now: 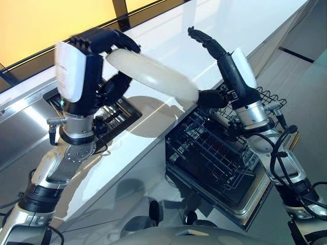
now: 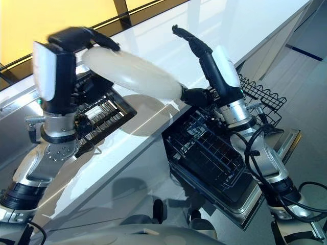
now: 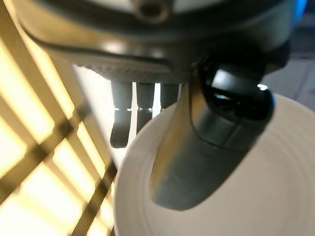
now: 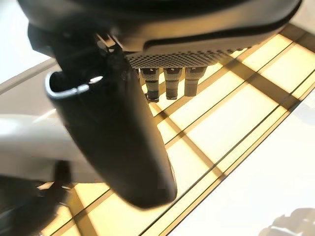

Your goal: Pick up plates and place into dishwasher.

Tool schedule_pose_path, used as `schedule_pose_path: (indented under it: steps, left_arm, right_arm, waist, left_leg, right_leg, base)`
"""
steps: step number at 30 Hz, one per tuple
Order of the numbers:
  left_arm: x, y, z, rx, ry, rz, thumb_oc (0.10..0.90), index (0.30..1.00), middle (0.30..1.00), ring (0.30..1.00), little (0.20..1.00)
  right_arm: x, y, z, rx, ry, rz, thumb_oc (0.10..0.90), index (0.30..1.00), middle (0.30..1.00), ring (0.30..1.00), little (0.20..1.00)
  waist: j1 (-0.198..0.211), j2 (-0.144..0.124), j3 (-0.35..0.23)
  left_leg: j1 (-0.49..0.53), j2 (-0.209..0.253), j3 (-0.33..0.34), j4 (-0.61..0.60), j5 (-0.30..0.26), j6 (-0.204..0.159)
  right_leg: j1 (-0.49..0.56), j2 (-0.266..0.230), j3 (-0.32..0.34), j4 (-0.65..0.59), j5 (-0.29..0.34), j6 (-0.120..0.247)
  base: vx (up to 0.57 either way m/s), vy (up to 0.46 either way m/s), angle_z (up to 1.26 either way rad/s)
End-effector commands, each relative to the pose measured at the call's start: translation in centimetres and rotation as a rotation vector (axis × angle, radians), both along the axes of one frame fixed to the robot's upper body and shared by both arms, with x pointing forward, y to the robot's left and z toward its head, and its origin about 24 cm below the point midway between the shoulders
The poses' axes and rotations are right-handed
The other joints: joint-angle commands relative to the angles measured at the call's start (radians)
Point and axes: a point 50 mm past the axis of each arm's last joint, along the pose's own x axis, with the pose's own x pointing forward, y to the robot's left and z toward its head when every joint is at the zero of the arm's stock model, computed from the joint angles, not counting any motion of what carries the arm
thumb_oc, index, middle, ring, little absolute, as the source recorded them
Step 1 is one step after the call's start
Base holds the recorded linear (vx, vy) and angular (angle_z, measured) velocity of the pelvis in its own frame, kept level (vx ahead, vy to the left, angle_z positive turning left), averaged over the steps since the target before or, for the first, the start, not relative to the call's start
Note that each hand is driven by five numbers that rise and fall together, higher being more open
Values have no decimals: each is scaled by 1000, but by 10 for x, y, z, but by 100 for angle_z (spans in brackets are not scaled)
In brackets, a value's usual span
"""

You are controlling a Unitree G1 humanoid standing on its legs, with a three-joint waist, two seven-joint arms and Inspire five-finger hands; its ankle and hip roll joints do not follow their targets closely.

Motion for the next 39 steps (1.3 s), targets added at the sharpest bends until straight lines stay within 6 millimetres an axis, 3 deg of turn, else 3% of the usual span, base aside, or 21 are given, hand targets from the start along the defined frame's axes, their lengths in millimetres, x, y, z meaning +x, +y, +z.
schedule_pose_path:
  steps: [1, 9, 20, 34, 35, 36, 37, 39]
  left_arm:
    - [-9, 10, 46, -116, -346, 82, 100, 300, 300, 300, 200]
    - [-5, 16, 51, -164, -301, 102, 100, 300, 300, 300, 200]
    - [21, -15, 33, -157, 39, -141, 100, 300, 300, 300, 200]
    - [30, -35, 19, -103, 170, -244, 100, 300, 300, 300, 200]
    - [30, -36, 18, -103, 173, -248, 100, 300, 300, 300, 200]
    - [31, -38, 17, -102, 181, -258, 100, 300, 300, 300, 200]
    - [30, -39, 16, -99, 185, -267, 100, 300, 300, 300, 200]
    - [28, -42, 15, -90, 186, -286, 100, 300, 300, 300, 200]
  right_arm:
    - [-11, 7, 30, 150, -214, 12, 800, 900, 900, 900, 900]
    - [-7, 11, 30, 153, -159, 29, 800, 900, 900, 900, 900]
    - [-9, 32, 37, 150, -233, 116, 800, 900, 900, 900, 900]
    - [-11, 49, 36, 84, -228, 216, 800, 900, 900, 900, 900]
    - [-11, 49, 36, 82, -225, 218, 687, 804, 804, 804, 787]
    - [-11, 50, 36, 84, -217, 224, 465, 613, 613, 613, 565]
    - [-11, 50, 35, 88, -208, 228, 100, 300, 300, 300, 200]
    - [-10, 50, 33, 95, -187, 232, 100, 300, 300, 300, 200]
  waist:
    - [-1, -1, -103]
    - [-3, 2, -106]
    - [-4, 1, -103]
    - [-9, -3, -103]
    - [-10, -3, -102]
    - [-10, -3, -102]
    - [-9, -4, -102]
    - [-9, -4, -102]
  left_leg:
    - [77, -43, 29, 41, -213, 1]
    - [80, -45, 29, 39, -214, 2]
    - [85, -48, 30, 43, -217, 11]
    - [84, -45, 41, 49, -218, 15]
    - [84, -45, 41, 49, -219, 15]
    - [84, -45, 40, 48, -219, 15]
    - [85, -45, 40, 48, -219, 15]
    - [84, -45, 38, 48, -219, 15]
  right_leg:
    - [-67, 70, -6, 139, -113, 5]
    - [-66, 68, 0, 140, -116, 6]
    - [-65, 68, 9, 151, -118, 10]
    - [-65, 76, 23, 145, -115, 7]
    - [-65, 76, 23, 145, -115, 7]
    - [-65, 77, 24, 146, -116, 7]
    - [-65, 77, 23, 146, -116, 7]
    - [-65, 78, 24, 147, -116, 6]
  base:
    - [0, 0, 0]
    - [-6, 16, -1]
    - [0, 0, 0]
    - [10, -6, -3]
    - [0, 0, 0]
    - [0, 0, 0]
    - [0, 0, 0]
    - [0, 0, 0]
